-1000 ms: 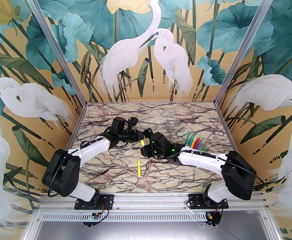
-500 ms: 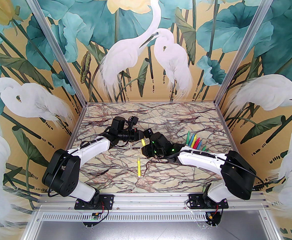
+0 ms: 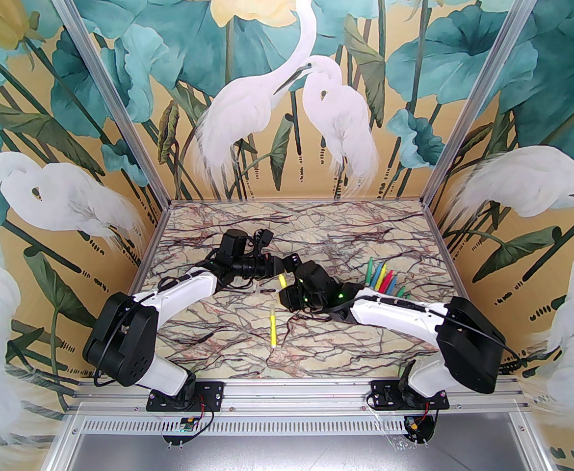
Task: Open the pen caps
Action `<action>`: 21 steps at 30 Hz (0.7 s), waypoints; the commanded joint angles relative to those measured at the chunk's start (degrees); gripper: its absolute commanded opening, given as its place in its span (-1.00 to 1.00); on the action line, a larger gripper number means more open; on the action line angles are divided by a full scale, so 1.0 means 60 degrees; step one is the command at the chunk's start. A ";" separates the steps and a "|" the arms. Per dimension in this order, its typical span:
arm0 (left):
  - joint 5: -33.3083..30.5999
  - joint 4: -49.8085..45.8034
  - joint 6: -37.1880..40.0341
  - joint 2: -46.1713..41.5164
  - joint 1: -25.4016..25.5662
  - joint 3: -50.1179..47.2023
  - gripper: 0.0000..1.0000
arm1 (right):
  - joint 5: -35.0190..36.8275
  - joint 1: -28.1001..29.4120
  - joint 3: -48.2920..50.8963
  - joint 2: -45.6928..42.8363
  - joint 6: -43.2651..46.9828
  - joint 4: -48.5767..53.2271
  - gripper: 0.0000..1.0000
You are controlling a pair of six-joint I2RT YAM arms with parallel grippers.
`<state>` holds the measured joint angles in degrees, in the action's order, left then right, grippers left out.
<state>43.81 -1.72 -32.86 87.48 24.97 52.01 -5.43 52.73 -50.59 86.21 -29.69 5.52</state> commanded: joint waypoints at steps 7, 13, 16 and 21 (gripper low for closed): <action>-0.0755 0.0080 -0.0433 0.0068 -0.0290 0.0425 -1.00 | 0.0186 0.0424 0.0541 -0.0500 0.0215 0.0705 -1.00; -0.0800 0.0238 -0.0639 0.0054 -0.0540 0.0428 -1.00 | 0.0405 0.0469 0.0838 -0.0771 0.0046 0.0808 -1.00; -0.0940 0.0227 -0.0663 0.0054 -0.0609 0.0465 -1.00 | 0.0519 0.0469 0.0972 -0.0881 -0.0040 0.0862 -1.00; -0.0972 0.0322 -0.0823 0.0203 -0.0686 0.0530 -1.00 | 0.0641 0.0469 0.1100 -0.0966 -0.0153 0.0929 -1.00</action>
<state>44.56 -3.16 -37.56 87.53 24.80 52.29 -1.06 54.37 -46.52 81.95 -29.93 2.92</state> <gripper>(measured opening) 0.174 0.177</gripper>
